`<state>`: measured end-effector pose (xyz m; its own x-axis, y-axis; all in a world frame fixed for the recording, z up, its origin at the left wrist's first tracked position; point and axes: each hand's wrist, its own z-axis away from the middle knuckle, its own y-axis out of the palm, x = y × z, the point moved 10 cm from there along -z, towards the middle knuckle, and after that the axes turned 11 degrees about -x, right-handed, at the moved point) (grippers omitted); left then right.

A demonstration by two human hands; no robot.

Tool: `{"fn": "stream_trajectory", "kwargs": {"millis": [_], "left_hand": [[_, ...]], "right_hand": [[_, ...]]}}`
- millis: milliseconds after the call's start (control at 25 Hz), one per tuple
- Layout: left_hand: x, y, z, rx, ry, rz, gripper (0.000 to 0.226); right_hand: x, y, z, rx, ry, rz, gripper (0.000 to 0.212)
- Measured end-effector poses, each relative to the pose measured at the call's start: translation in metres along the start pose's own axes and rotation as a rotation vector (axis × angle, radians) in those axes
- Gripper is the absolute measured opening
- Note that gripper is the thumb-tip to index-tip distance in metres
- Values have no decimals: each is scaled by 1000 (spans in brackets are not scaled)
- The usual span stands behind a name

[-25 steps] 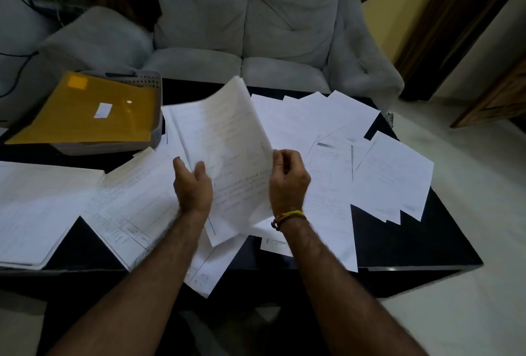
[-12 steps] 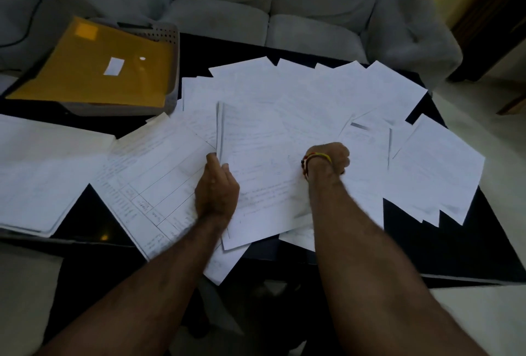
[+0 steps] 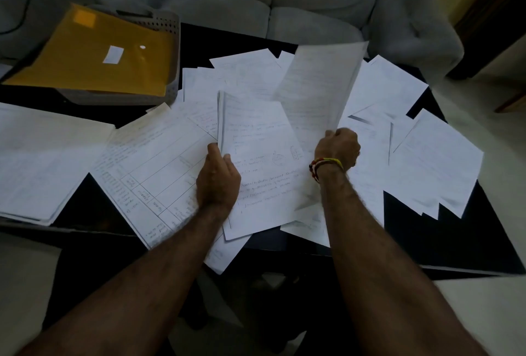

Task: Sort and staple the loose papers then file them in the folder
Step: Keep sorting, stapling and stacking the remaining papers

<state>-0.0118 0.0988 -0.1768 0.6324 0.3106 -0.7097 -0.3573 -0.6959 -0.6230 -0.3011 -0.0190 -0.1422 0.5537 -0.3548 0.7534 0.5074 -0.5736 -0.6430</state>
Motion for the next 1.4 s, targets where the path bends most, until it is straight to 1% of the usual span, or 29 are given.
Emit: {"fn": "stream_trajectory", "kwargs": {"millis": [80, 160, 240, 280, 320, 400, 440, 560, 640, 760, 840, 920, 1040, 1160, 1240, 1320, 1400], "left_hand": [[0, -2, 0, 0, 0, 12, 25], [0, -4, 0, 15, -10, 45, 25], [1, -3, 0, 48, -32, 95, 24], [2, -2, -1, 63, -48, 117, 25], [4, -2, -1, 76, -66, 137, 27], [7, -1, -2, 92, -96, 172, 31], [8, -1, -1, 89, -102, 189, 32], [7, -9, -2, 31, -85, 257, 29], [9, -11, -3, 13, -117, 326, 26], [17, -10, -6, 3, -191, 436, 32], [18, -8, -6, 33, -190, 453, 33], [16, -3, -4, 81, -182, 435, 31], [16, 3, -4, 109, -168, 383, 35], [17, 4, -4, 125, -150, 347, 36], [17, 2, -3, 134, -156, 345, 37], [16, 1, -4, 149, -165, 353, 38], [13, 0, -3, 162, -144, 339, 42]], "right_hand": [[30, -31, -1, -174, -130, -107, 15], [71, -82, 3, -344, -269, -242, 14], [97, -119, 0, -424, -337, -401, 14], [104, -127, -6, -399, -333, -435, 14], [108, -128, -11, -336, -311, -417, 15], [99, -115, -19, -162, -227, -373, 16], [85, -103, -21, -89, -169, -355, 16], [35, -64, -14, 66, -12, -333, 17], [9, -35, -7, 174, -13, -236, 19], [-24, 1, 17, 323, -88, 8, 16], [-42, 18, 36, 391, -130, 136, 18], [-48, 24, 45, 388, -159, 165, 19], [-47, 28, 45, 363, -184, 235, 14], [-51, 38, 45, 401, -184, 350, 45], [-54, 41, 44, 402, -159, 358, 60], [-54, 40, 42, 379, -126, 332, 69], [-55, 39, 42, 380, -98, 297, 71]]}}
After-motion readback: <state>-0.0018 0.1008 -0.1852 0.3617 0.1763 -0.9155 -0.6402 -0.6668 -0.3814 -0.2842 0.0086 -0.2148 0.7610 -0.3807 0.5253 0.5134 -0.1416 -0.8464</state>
